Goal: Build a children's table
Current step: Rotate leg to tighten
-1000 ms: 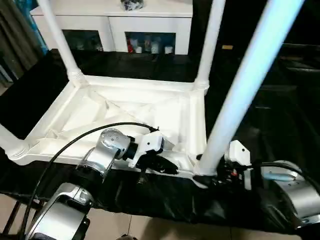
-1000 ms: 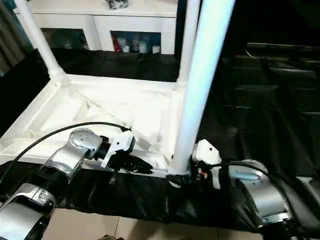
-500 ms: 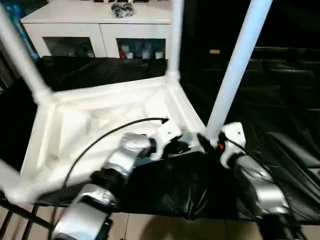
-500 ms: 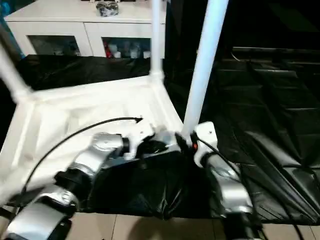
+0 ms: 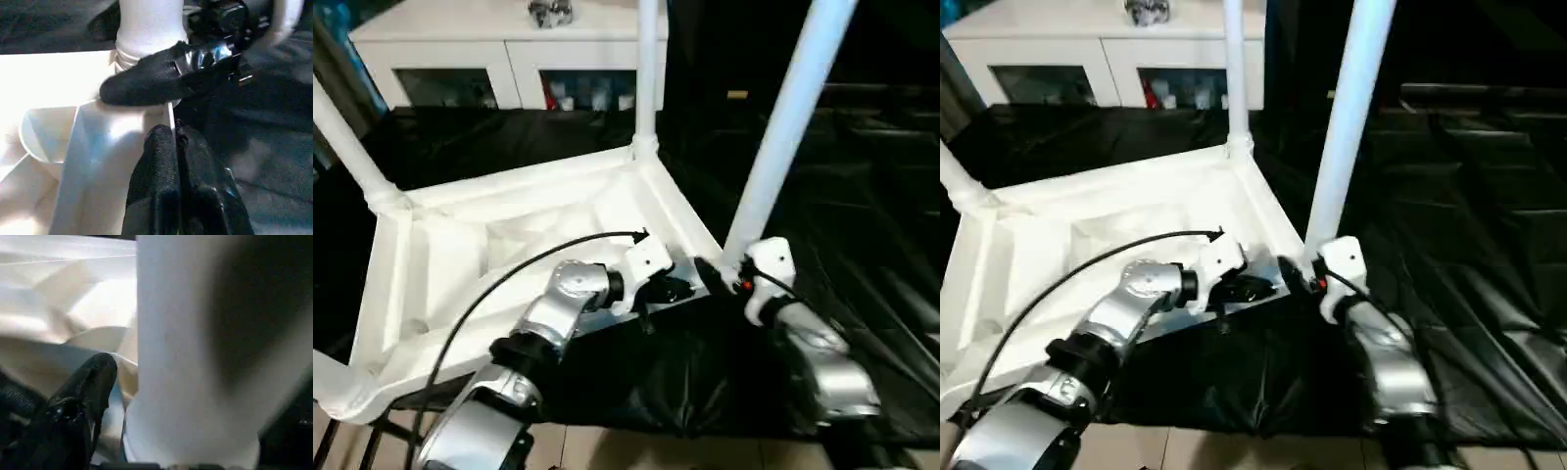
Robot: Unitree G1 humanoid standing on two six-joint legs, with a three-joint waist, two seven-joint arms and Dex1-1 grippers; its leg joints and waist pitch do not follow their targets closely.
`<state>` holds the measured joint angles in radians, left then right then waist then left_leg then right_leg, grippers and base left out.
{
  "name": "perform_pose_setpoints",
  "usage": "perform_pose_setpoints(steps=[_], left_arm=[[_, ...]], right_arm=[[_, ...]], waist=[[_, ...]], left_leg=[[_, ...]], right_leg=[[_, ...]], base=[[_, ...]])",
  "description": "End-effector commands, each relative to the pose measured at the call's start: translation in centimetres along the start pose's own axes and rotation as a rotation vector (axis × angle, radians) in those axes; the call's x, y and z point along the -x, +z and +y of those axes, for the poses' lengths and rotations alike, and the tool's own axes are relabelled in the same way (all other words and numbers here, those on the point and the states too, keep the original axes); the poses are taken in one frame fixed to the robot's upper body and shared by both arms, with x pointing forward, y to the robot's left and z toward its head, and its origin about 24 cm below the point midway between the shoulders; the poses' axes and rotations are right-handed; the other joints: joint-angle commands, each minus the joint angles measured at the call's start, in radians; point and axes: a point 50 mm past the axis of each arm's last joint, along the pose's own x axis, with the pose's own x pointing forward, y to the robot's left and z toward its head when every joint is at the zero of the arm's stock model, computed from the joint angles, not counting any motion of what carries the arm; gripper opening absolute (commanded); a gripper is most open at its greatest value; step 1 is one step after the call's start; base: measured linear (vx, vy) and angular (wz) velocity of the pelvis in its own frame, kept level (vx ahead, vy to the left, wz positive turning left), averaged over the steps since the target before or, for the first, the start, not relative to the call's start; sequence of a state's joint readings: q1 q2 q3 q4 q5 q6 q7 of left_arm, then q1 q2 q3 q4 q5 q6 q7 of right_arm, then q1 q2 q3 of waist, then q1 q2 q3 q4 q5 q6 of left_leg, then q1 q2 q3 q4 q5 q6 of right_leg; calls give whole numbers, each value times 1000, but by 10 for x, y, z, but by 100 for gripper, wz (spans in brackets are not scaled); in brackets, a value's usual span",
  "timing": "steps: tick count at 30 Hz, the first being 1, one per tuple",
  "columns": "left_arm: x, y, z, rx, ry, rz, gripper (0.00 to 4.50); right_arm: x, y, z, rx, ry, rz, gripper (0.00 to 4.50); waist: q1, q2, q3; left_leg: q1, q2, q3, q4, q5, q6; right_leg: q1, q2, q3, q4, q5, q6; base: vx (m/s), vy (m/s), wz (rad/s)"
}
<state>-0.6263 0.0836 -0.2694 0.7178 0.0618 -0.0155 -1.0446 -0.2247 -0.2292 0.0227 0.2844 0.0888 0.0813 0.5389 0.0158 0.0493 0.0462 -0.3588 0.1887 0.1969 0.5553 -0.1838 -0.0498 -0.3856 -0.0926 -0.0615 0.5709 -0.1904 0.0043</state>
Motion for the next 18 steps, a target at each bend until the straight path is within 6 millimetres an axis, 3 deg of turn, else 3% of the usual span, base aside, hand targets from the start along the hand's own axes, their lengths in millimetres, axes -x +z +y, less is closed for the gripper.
perform_pose_setpoints(steps=[1,3,5,9,12,18], left_arm=[[-4,-4,-12,-14,-114,-4,0],[4,-7,-10,-33,-148,18,0],[6,-8,-10,-39,-157,25,0],[19,-11,-8,-67,-227,69,0],[23,-12,-8,-77,-257,85,0],[34,-16,-9,-93,-340,128,0]], right_arm=[[-1,-4,19,1,165,27,406],[9,-4,19,20,274,39,406],[13,-4,19,19,319,47,406],[33,-5,19,52,519,111,406],[39,-5,18,78,584,145,406],[49,-5,15,117,698,231,406]], waist=[[4,-18,-48],[12,-20,-51],[18,-20,-52],[27,-16,-42],[28,-17,-40],[31,-18,-42]], left_leg=[[-5,39,-15,-47,-146,138],[-9,38,-13,-39,-98,173],[-9,37,-13,-36,-93,183],[-4,48,-13,-47,-181,139],[-2,50,-14,-51,-223,116],[0,51,-14,-51,-220,99]], right_leg=[[41,-53,40,-54,-37,-261],[43,-53,39,-45,30,-273],[45,-52,38,-42,38,-275],[39,-49,35,-53,-110,-266],[36,-51,37,-57,-160,-259],[38,-54,39,-56,-169,-259]], base=[[52,-27,1],[0,0,0],[0,0,0],[0,0,0],[0,0,0],[0,0,0]])
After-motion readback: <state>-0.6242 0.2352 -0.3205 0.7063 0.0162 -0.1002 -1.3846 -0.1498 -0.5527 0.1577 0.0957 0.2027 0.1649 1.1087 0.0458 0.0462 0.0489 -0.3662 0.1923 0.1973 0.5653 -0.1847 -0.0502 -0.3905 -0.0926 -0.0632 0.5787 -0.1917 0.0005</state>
